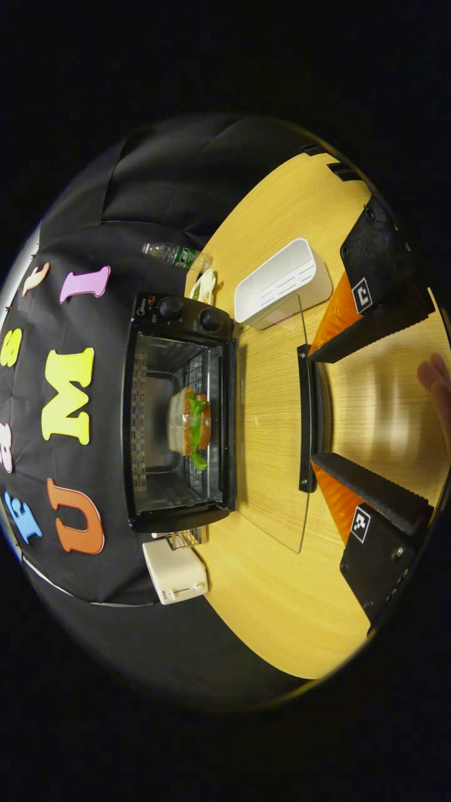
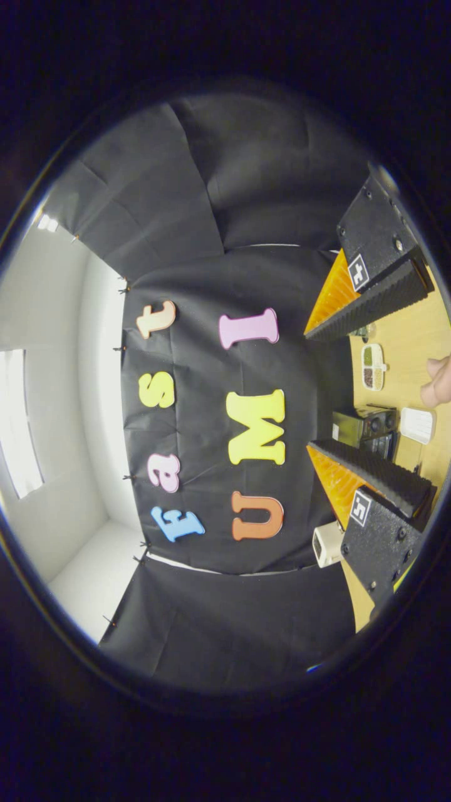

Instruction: Open the electric oven with the left hand, put the food in, and close the electric oven.

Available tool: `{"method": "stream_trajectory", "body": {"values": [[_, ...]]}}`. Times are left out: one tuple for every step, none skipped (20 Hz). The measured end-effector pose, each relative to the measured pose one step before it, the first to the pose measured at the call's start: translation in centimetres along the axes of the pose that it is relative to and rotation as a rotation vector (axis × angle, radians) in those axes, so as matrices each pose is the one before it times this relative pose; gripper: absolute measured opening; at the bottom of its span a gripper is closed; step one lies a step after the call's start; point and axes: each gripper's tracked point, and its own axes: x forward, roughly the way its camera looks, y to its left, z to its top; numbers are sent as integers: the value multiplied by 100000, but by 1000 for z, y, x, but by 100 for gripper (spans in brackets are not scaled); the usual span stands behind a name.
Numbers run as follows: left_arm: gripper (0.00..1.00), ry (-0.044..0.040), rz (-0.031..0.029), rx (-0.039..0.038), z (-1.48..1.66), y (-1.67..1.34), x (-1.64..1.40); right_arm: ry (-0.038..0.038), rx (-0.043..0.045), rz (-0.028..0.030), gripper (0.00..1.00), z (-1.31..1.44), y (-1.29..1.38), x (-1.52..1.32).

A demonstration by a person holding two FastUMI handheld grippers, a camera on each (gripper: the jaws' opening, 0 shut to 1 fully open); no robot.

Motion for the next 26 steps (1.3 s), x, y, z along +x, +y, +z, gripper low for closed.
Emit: {"method": "stream_trajectory", "body": {"values": [[95,1476,377,684,-339,-45,501,47,149,-367,100,-139,-305,211],[96,1275,574,295,-336,1,466,241,256,-158,100,-306,-282,280],[95,588,348,184,-133,-43,378,-105,797,139,100,-103,-502,-779],[95,259,550,-37,-63,-4,426,256,585,575,100,-84,-304,-287],[95,703,871,180,-23,72,354,69,255,281,100,-149,-198,61],[95,1124,516,245,-225,50,78,295,140,201,100,-241,-288,342],[95,650,716,323,-74,31,54,322,-51,-134,100,-190,-321,146],[95,81,608,431,36,-21,-28,352,274,-323,100,-226,-270,152],[95,681,374,-23,50,-1,28,181,305,-569,100,-65,-322,123],[94,-27,295,134,200,44,-58,-52,88,289,100,-47,-25,173],[95,363,175,278,65,27,266,520,-43,592,100,-158,14,18],[94,-17,189,41,24,-88,-322,336,203,95,100,-221,-64,62],[94,-561,217,568,174,-26,-209,-124,205,224,100,45,-43,-2],[94,-778,370,677,250,176,-63,172,33,195,100,-59,-37,26],[94,-523,190,47,239,-36,-154,-7,76,139,100,7,-52,-28],[94,-497,-112,-503,192,44,-149,-94,256,-145,100,-6,-43,-18],[95,-230,-133,-513,294,-89,-173,34,55,-442,100,-6,-215,-19],[95,-1087,68,349,435,67,-238,-4,-86,-316,100,-34,-108,103],[95,-1180,227,893,569,96,-280,211,-74,-294,100,-108,-98,13],[95,-1159,181,216,619,11,-238,65,48,-342,100,-74,-144,67],[95,-1257,93,-389,701,50,-274,31,186,-34,100,-9,-60,18],[95,-607,-237,-236,720,203,-201,177,380,-5,100,-211,6,-35],[95,-1347,102,-225,751,92,-147,351,429,11,100,-110,-132,37],[95,-1757,2042,405,817,678,-108,329,488,-158,100,-197,-129,165],[95,-2101,172,67,776,381,102,291,492,-221,100,-46,-37,93],[97,-1192,-2,-1001,747,49,-233,257,430,-118,100,-200,-96,59]]}}
